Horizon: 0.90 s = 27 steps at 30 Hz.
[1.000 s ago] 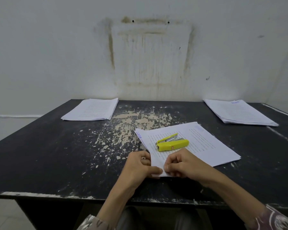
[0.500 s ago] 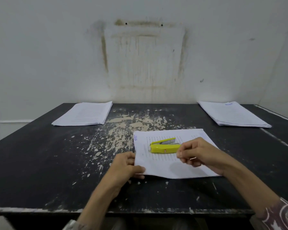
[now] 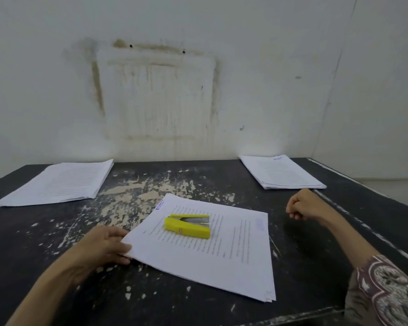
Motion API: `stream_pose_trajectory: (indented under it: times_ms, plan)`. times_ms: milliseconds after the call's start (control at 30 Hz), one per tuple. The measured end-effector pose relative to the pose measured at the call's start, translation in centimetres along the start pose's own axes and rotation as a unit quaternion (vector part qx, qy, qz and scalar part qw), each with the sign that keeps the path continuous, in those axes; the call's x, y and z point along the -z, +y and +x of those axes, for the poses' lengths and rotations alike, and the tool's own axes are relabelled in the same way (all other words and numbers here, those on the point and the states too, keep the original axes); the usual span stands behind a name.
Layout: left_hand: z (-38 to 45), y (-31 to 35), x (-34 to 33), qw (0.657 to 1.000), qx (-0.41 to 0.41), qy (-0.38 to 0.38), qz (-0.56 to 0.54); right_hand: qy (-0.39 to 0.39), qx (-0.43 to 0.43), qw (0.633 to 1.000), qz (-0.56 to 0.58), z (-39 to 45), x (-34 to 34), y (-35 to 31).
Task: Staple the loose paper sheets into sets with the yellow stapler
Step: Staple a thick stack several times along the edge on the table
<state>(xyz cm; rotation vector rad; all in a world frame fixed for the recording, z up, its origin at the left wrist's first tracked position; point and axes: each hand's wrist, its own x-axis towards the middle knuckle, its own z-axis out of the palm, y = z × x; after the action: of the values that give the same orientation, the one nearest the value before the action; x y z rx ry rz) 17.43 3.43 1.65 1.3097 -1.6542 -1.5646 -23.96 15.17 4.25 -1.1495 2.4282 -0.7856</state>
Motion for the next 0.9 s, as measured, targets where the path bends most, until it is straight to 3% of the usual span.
stream_pose_trajectory:
  times_ms: [167, 467, 667, 800, 900]
  plan:
    - [0.0, -0.3, -0.3, 0.997, -0.004, 0.013, -0.070, -0.009, -0.010, 0.998, -0.060, 0.9, 0.1, 1.0]
    - [0.2, -0.6, -0.3, 0.997, -0.010, 0.015, -0.081, -0.011, 0.007, 0.996, -0.091, 0.5, -0.5, -0.2]
    - [0.0, -0.4, -0.4, 0.998, -0.014, 0.014, -0.064, -0.055, 0.172, 0.981, -0.064, -2.1, -3.2, -5.7]
    - [0.0, -0.6, -0.3, 0.998, -0.015, 0.030, -0.060, -0.118, 0.297, 0.943, -0.092, -3.7, -6.6, -10.0]
    - [-0.2, -0.7, -0.2, 0.997, -0.021, 0.041, -0.065, -0.181, 0.327, 0.914, -0.162, -4.5, -9.0, -12.4]
